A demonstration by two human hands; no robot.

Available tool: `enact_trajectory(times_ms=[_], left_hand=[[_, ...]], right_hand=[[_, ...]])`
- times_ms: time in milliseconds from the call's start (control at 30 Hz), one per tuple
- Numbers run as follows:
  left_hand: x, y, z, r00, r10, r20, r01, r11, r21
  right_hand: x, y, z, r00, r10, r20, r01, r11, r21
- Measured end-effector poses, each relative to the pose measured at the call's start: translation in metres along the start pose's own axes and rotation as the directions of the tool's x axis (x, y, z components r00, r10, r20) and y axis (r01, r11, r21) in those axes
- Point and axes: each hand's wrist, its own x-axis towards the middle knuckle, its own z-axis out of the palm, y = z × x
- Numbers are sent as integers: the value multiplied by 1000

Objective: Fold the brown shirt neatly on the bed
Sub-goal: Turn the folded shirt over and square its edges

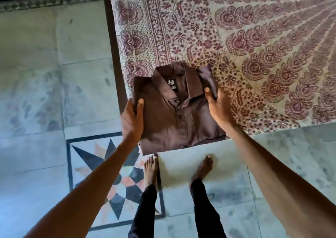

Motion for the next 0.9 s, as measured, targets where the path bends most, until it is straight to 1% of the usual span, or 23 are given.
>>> enact_trajectory(times_ms=[67,133,167,200,233,267,300,333,367,433,467,533,667,700,767,833,867,900], left_hand=[[4,-5,-4,999,45,29,-47,998,50],[8,-7,-8,1000,12,15,-14,995,95],[8,-7,-9,1000,5,-17,-3,989,149],[7,-5,-10,998,32,-52,-19,973,229],[6,-1,-11,991,109,-75,-81,947,310],[5,4,-12,972,223,-70,-185,917,353],[5,7,-10,944,330,-23,-299,882,364],[6,9,-7,912,408,46,-395,838,376],[8,8,-1,886,446,123,-455,794,404],[13,2,12,876,419,238,-482,735,477],[16,-3,18,885,381,267,-465,725,508],[20,-11,23,904,322,282,-427,720,547],[22,-10,25,908,304,288,-419,673,610],[20,-7,24,911,305,279,-413,661,627],[12,-1,20,917,308,252,-397,661,637],[-1,2,17,917,326,228,-395,678,619],[-8,3,17,916,332,228,-400,687,607],[-16,0,18,910,338,239,-413,689,596]], right_hand=[[0,2,2,1000,-22,11,23,996,-90],[0,1,1,1000,-2,4,2,971,-238],[2,1,-2,999,2,-37,-13,951,-309],[4,-1,-6,995,-28,-93,-9,927,-374],[6,-5,-9,988,-76,-135,12,906,-422],[9,-9,-10,978,-151,-146,71,890,-450],[14,-10,-10,968,-226,-106,155,877,-455],[21,-10,-8,959,-284,-15,249,864,-438],[26,-7,-4,946,-307,106,322,847,-422],[32,-1,4,915,-233,330,368,816,-446],[33,3,7,899,-186,397,373,800,-470],[32,10,11,891,-140,431,372,771,-518],[28,7,12,905,-115,409,349,750,-562],[25,3,10,922,-111,372,320,760,-565],[13,-8,4,967,-103,234,219,803,-554],[-6,-16,-3,984,-136,114,176,826,-536],[-16,-20,-5,982,-162,102,191,823,-535],[-27,-19,-4,976,-178,123,216,814,-539]])
